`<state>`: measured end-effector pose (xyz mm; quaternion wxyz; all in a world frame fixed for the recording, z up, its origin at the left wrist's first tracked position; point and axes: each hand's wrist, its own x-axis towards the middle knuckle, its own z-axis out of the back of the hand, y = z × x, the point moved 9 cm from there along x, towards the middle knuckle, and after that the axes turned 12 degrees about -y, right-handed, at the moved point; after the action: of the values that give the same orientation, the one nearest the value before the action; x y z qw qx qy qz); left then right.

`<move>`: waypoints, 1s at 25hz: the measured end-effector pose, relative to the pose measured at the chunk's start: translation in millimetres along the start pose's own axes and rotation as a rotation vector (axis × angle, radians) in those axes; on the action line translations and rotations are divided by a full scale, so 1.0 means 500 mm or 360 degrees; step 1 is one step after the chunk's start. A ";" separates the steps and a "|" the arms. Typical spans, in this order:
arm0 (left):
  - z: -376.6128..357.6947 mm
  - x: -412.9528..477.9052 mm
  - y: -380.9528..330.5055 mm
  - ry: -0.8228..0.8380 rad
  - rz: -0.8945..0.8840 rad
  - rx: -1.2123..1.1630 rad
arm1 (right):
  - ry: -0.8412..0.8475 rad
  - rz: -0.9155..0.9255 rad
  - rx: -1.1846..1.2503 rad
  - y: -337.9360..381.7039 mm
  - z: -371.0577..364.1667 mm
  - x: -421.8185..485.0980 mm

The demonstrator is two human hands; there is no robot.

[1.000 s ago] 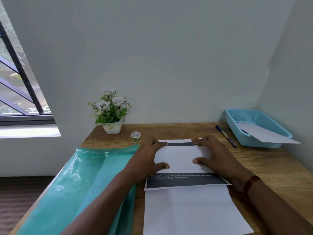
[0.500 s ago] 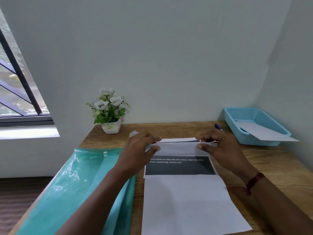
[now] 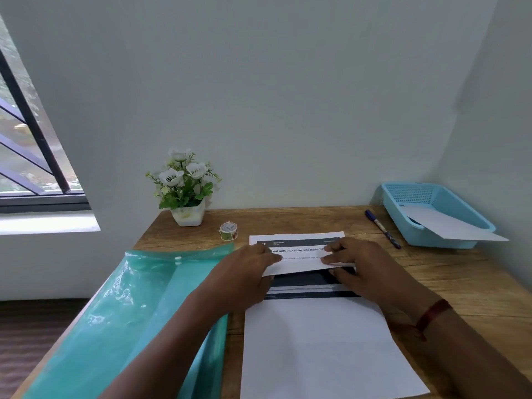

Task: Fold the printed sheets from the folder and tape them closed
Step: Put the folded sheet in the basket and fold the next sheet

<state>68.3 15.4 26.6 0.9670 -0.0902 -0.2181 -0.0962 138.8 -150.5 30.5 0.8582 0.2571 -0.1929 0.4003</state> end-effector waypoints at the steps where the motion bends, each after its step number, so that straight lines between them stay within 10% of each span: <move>1: -0.010 -0.002 -0.001 0.0052 0.0013 0.0024 | 0.0075 0.0008 -0.0101 0.000 -0.009 -0.003; 10: -0.074 -0.029 0.006 0.0380 0.0230 0.0132 | 0.0676 -0.0095 -0.0310 -0.014 -0.093 -0.038; 25: -0.139 -0.028 -0.056 0.0460 -0.0041 0.0219 | 0.0796 0.0018 -0.0319 0.060 -0.161 -0.056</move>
<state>77.6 -24.8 -37.3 0.9909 -0.0062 -0.0840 -0.1054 108.3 -102.7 -39.9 0.8980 0.0628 -0.0151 0.4352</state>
